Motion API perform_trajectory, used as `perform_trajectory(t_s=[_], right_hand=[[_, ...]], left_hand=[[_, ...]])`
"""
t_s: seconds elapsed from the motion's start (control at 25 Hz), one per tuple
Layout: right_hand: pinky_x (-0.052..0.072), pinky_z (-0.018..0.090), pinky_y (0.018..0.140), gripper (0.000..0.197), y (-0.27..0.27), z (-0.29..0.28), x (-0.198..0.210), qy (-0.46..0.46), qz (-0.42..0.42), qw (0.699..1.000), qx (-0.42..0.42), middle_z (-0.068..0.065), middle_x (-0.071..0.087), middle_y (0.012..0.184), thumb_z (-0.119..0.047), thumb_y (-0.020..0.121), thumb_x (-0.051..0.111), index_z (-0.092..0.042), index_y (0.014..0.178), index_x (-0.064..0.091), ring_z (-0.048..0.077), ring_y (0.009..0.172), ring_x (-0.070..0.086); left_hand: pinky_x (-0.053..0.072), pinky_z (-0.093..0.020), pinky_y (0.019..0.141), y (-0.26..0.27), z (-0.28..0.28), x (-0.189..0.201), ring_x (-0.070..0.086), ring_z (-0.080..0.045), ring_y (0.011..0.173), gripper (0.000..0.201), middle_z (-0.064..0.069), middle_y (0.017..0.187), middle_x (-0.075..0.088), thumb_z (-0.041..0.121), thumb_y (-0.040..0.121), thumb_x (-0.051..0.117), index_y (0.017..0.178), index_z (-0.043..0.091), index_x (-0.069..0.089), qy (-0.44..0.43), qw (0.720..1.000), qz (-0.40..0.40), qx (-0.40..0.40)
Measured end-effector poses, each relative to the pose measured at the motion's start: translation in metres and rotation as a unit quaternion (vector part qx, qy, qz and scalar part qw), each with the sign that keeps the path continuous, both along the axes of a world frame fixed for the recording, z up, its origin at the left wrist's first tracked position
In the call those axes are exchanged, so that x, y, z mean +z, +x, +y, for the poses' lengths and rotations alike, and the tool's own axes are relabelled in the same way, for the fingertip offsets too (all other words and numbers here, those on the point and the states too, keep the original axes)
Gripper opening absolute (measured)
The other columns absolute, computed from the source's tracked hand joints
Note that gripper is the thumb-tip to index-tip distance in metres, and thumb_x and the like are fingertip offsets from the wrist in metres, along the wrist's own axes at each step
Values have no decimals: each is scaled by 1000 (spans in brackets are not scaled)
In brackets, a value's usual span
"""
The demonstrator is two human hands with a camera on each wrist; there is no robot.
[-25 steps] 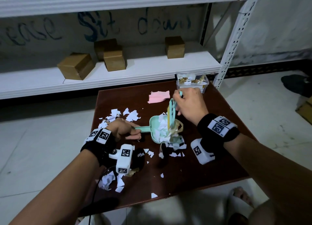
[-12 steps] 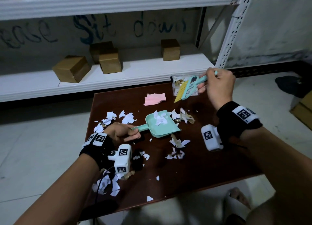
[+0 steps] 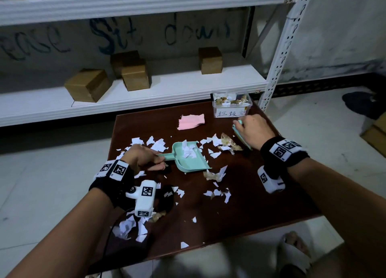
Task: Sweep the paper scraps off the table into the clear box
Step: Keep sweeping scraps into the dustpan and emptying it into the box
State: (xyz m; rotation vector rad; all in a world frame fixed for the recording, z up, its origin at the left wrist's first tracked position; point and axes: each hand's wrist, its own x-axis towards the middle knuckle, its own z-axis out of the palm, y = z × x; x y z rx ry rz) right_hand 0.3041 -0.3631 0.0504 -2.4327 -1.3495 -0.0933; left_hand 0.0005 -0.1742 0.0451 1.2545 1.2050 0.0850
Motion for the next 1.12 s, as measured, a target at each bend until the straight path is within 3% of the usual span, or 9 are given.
perform_trajectory(t_s=[0.08, 0.16, 0.4, 0.48, 0.6, 0.68, 0.8, 0.96, 1.12], right_hand=[[38, 33, 62, 51, -10, 10, -2, 6, 39, 999, 20, 4, 50, 58, -41, 105, 51, -15, 61, 49, 24, 57, 52], [35, 31, 62, 53, -23, 19, -1, 6, 66, 997, 37, -1, 46, 55, -43, 104, 53, -16, 58, 49, 20, 54, 47], [32, 34, 64, 54, -51, 38, -4, 15, 73, 993, 87, 6, 50, 61, -44, 105, 50, -16, 59, 41, 30, 64, 49], [32, 35, 63, 55, -55, 39, 0, 34, 74, 994, 75, 8, 48, 60, -42, 105, 50, -16, 58, 39, 31, 62, 49], [32, 34, 60, 57, -55, 38, 7, 67, 89, 993, 48, 10, 52, 58, -38, 105, 52, -12, 55, 40, 29, 59, 50], [46, 39, 59, 57, -52, 39, 7, 90, 118, 988, 45, 15, 63, 62, -41, 104, 52, -4, 60, 52, 31, 59, 60], [57, 48, 62, 64, -48, 38, 10, 126, 150, 980, 35, 12, 67, 62, -58, 97, 41, -4, 69, 62, 28, 58, 67], [57, 47, 65, 64, -37, 32, 25, 197, 122, 973, 17, 9, 68, 62, -55, 98, 38, -5, 69, 65, 25, 57, 67], [59, 48, 72, 57, -27, 25, 33, 229, 137, 964, -16, 11, 70, 67, -49, 101, 42, -6, 74, 69, 29, 64, 70]], left_hand=[[62, -38, 76, 3, 0, 3, 71, -35, 83, 12, -33, 88, 71, -11, 85, 69, 96, -15, 71, 10, 1000, -8, 26], [61, -39, 69, 9, -3, 4, 71, -33, 76, 15, -33, 86, 72, -10, 85, 70, 100, -15, 71, -4, 1000, 3, 15], [44, -47, 107, 22, -7, -11, 57, -36, 91, 10, -41, 97, 66, -9, 84, 72, 93, -14, 72, -15, 1000, 1, 6], [54, -43, 96, 24, -7, -15, 64, -33, 81, 15, -38, 87, 69, -10, 83, 72, 98, -13, 72, -17, 1000, -1, 4], [56, -28, 59, 24, -10, -22, 63, -25, 51, 26, -32, 74, 69, -10, 82, 71, 107, -17, 68, -17, 1000, -10, -11], [58, -29, 63, 23, -11, -24, 65, -27, 59, 29, -34, 80, 70, -11, 77, 73, 105, -18, 69, -27, 999, -19, -3], [59, -37, 89, 24, -13, -26, 66, -34, 81, 24, -31, 83, 71, -10, 72, 74, 95, -17, 72, -54, 998, -31, 12], [60, -24, 54, 26, -20, -27, 71, -24, 52, 13, -20, 60, 68, -13, 93, 54, 91, -9, 66, -97, 993, -58, 32], [57, -19, 48, 28, -21, -27, 72, -20, 54, 12, -19, 63, 70, -7, 96, 54, 98, -7, 66, -122, 989, -69, 36]])
